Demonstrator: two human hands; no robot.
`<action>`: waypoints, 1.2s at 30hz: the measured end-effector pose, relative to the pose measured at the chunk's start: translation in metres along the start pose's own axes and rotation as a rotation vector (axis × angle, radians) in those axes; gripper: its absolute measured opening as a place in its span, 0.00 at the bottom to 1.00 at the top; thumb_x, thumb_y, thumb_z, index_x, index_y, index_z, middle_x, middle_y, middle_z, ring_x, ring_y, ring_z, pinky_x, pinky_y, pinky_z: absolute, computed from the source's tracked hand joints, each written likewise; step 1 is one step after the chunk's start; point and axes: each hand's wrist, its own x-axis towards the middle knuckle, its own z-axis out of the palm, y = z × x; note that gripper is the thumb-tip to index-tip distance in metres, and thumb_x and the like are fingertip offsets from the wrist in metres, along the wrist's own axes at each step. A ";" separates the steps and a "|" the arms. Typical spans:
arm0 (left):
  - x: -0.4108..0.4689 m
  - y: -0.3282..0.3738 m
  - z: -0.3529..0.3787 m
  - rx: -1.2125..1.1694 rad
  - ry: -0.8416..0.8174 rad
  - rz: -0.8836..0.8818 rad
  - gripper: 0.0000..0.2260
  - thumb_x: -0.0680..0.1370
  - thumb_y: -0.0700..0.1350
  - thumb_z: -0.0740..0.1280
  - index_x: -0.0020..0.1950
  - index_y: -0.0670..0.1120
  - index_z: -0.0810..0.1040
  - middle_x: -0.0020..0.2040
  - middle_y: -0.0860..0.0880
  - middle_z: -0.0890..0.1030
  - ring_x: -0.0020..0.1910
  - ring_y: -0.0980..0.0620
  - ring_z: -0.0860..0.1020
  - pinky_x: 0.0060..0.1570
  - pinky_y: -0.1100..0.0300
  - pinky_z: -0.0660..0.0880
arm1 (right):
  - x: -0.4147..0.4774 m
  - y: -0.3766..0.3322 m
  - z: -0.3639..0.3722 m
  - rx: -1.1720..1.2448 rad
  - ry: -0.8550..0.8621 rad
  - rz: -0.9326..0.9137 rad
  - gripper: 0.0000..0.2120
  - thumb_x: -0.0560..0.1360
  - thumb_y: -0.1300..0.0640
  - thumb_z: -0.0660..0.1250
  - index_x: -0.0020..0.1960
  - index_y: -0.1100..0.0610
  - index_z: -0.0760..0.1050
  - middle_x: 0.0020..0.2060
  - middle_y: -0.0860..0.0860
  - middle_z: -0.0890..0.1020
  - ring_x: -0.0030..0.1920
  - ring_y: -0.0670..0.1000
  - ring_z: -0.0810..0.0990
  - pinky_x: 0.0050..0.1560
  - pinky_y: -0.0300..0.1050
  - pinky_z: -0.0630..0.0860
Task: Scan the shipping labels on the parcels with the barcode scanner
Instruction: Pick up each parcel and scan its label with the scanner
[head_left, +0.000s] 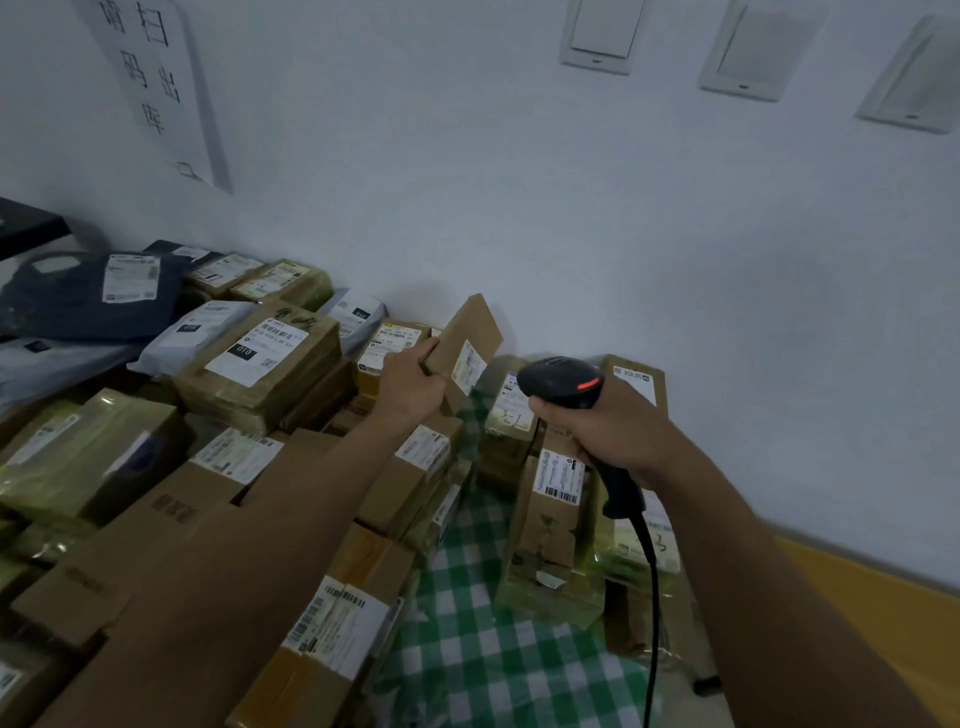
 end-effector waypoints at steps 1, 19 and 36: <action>0.008 -0.004 0.008 0.033 -0.004 -0.006 0.22 0.78 0.39 0.67 0.71 0.55 0.77 0.60 0.50 0.82 0.58 0.47 0.80 0.51 0.57 0.84 | 0.007 0.003 0.001 0.003 -0.006 0.007 0.15 0.77 0.48 0.75 0.62 0.45 0.78 0.28 0.46 0.80 0.27 0.43 0.77 0.30 0.37 0.75; 0.068 -0.046 0.113 0.401 -0.134 -0.240 0.11 0.83 0.45 0.63 0.51 0.42 0.83 0.47 0.43 0.83 0.49 0.43 0.82 0.45 0.53 0.77 | 0.066 0.072 0.005 0.044 -0.058 0.178 0.27 0.76 0.45 0.75 0.73 0.43 0.71 0.48 0.49 0.84 0.37 0.44 0.82 0.35 0.34 0.77; 0.066 -0.040 0.130 0.324 -0.362 -0.058 0.11 0.83 0.47 0.67 0.64 0.46 0.79 0.59 0.51 0.81 0.54 0.50 0.80 0.44 0.62 0.74 | 0.064 0.076 0.007 0.052 -0.071 0.158 0.17 0.78 0.49 0.75 0.63 0.40 0.73 0.49 0.58 0.85 0.33 0.43 0.79 0.34 0.33 0.78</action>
